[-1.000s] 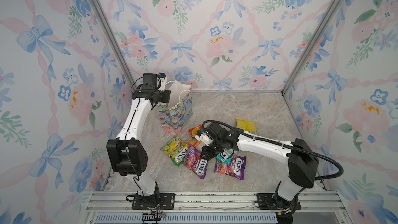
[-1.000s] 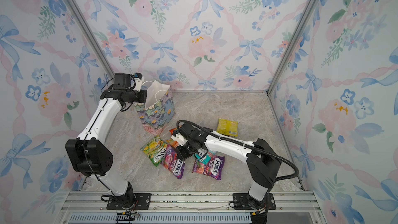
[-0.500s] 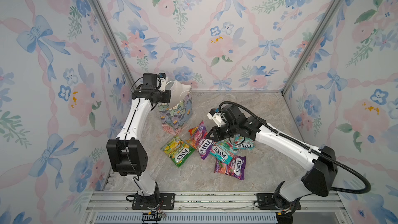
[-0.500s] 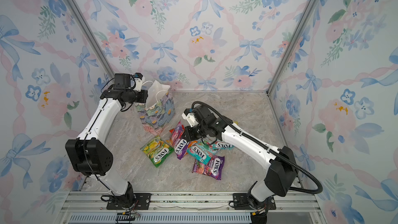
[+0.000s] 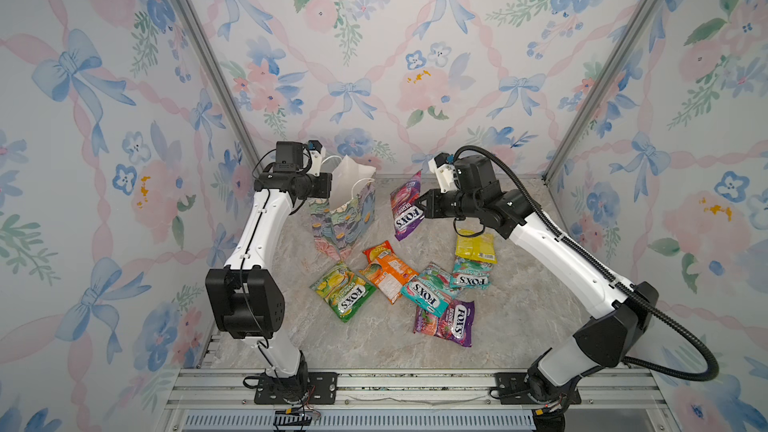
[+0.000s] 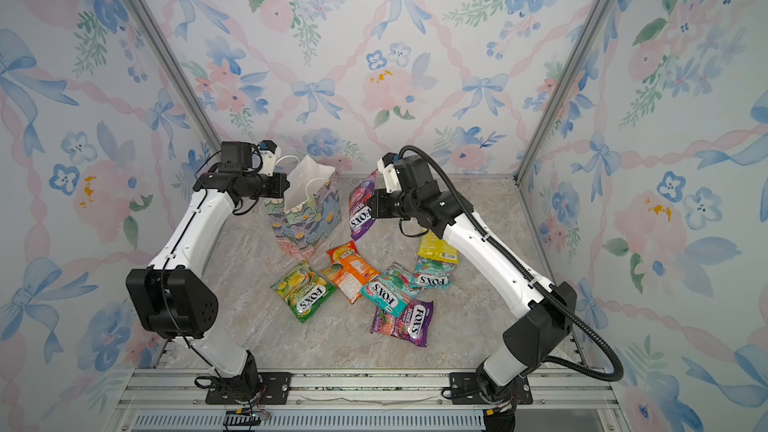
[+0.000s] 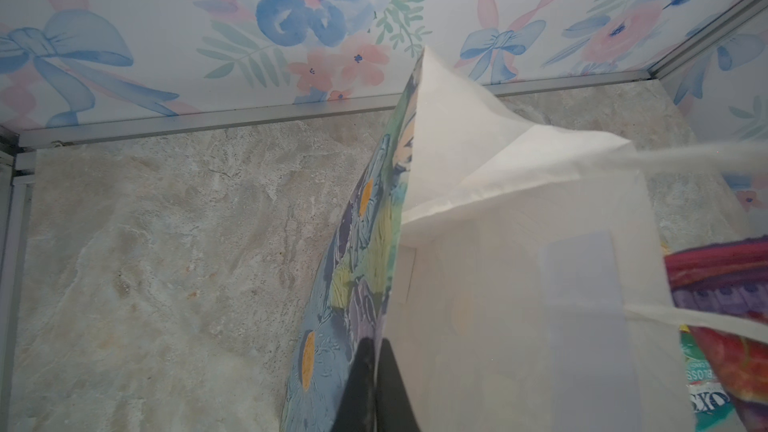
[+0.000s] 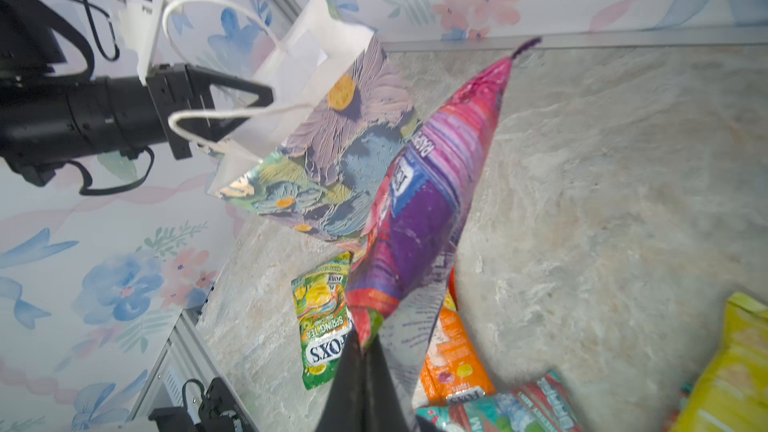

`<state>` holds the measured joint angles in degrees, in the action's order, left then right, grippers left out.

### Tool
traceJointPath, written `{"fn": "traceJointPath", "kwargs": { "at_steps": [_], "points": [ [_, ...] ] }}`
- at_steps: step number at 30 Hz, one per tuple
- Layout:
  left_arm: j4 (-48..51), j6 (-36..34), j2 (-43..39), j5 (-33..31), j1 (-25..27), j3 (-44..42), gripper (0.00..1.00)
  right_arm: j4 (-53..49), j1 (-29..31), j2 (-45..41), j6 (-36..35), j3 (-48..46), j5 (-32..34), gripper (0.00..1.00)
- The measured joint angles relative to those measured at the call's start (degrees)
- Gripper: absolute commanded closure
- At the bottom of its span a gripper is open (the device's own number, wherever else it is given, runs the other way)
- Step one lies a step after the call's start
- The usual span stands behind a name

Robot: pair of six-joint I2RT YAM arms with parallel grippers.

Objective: Place the snacks into the paper bag
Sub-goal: 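Lift the purple candy bag with the right gripper toward the gift bag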

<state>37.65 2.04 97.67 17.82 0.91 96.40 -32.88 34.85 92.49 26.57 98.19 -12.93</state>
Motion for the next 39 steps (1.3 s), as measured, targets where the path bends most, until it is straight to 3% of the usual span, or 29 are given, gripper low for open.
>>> {"fn": "traceJointPath", "kwargs": {
  "at_steps": [10, 24, 39],
  "points": [
    [0.00, 2.71, 0.00, 2.25, 0.00, 0.04, 1.00, -1.92, -2.58, 9.94, -2.84, 17.59, 5.05, 1.00],
    [0.00, 4.26, 0.00, 2.84, 0.00, 0.07, 1.00, -6.69, -1.31, 30.88, -3.87, 53.27, 8.55, 1.00],
    [-0.02, 4.68, 0.00, 3.30, 0.00, 0.09, 1.00, -1.33, 5.97, 37.42, -3.58, 55.01, 11.98, 1.00]
  ]
}}
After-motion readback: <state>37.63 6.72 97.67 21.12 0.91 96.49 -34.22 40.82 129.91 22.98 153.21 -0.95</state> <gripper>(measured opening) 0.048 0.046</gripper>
